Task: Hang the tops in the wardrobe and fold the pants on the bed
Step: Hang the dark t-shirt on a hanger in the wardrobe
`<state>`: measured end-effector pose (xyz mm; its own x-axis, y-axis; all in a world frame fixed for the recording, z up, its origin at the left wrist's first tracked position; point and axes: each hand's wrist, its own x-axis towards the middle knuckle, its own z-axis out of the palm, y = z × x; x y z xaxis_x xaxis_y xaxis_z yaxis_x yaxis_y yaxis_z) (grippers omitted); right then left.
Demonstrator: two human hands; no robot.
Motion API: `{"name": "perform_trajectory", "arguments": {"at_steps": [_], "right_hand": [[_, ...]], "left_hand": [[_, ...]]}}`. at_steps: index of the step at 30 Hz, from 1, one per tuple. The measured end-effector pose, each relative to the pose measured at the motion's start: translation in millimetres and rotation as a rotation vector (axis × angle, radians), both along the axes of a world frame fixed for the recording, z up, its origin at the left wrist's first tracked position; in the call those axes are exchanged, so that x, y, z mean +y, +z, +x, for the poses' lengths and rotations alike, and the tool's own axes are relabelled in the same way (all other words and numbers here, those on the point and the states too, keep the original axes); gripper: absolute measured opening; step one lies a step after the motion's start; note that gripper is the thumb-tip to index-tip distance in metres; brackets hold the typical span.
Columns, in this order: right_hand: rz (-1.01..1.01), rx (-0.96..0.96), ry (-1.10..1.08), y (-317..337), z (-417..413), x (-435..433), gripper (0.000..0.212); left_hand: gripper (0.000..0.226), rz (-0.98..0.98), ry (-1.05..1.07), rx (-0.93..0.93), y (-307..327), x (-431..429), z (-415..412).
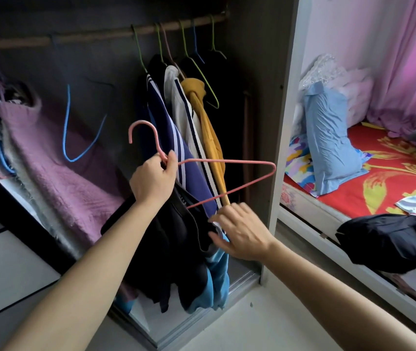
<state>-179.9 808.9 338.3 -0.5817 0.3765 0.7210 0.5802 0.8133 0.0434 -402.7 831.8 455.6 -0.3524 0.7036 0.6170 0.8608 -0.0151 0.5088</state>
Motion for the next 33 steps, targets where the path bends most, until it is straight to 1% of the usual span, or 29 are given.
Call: {"name": "perform_trajectory", "arguments": {"at_steps": [2,4,5,7,9,11,13,15,19,21,23,28,31,33], "right_hand": [[-0.191,-0.189,0.015,-13.0,-7.5,-1.9,0.052],[-0.333,-0.348,-0.035,-20.6,-17.7,-1.8,0.064],[-0.368,-0.416,-0.05,-22.3,-22.7,-1.2,0.065],[-0.38,-0.476,-0.054,-22.2,-28.9,1.0,0.058],[-0.384,-0.474,-0.099,-20.1,-25.2,5.4,0.045],[-0.398,-0.455,-0.168,-20.7,-8.4,11.7,0.042],[-0.466,-0.367,-0.204,-18.3,18.6,20.0,0.04],[-0.512,-0.252,-0.216,-9.8,45.0,30.1,0.038],[-0.558,-0.121,-0.264,17.0,73.2,48.6,0.037],[-0.577,-0.034,-0.255,29.0,80.6,50.7,0.029],[-0.549,0.013,-0.235,41.1,83.4,51.2,0.026],[-0.341,0.081,-0.202,78.8,61.4,61.2,0.044],[-0.272,0.067,-0.147,103.7,34.3,67.4,0.042],[-0.26,-0.023,-0.115,111.6,21.6,68.3,0.044]], "left_hand": [[0.048,0.05,-0.008,0.0,10.2,1.3,3.1],[0.048,0.101,-0.027,0.009,17.4,2.1,8.1],[0.047,0.123,-0.033,0.011,19.7,2.5,10.6],[0.047,0.136,-0.038,0.011,22.8,3.8,13.5],[0.047,0.126,-0.019,0.009,24.0,6.9,9.8],[0.049,0.104,0.021,-0.012,25.0,11.7,-4.0],[0.049,0.068,0.048,-0.045,25.2,15.4,-23.0],[0.047,0.028,0.039,-0.035,21.2,16.7,-37.9],[0.049,-0.036,-0.013,0.166,4.1,15.1,-50.3],[0.049,-0.036,-0.041,0.272,-5.4,15.5,-55.7],[0.05,-0.023,-0.053,0.351,-13.1,17.2,-60.1],[0.058,0.013,-0.1,0.419,-15.4,20.0,-46.7],[0.061,0.005,-0.167,0.363,-11.9,19.5,-22.9],[0.068,-0.006,-0.209,0.28,-9.0,18.7,-9.7]]}}
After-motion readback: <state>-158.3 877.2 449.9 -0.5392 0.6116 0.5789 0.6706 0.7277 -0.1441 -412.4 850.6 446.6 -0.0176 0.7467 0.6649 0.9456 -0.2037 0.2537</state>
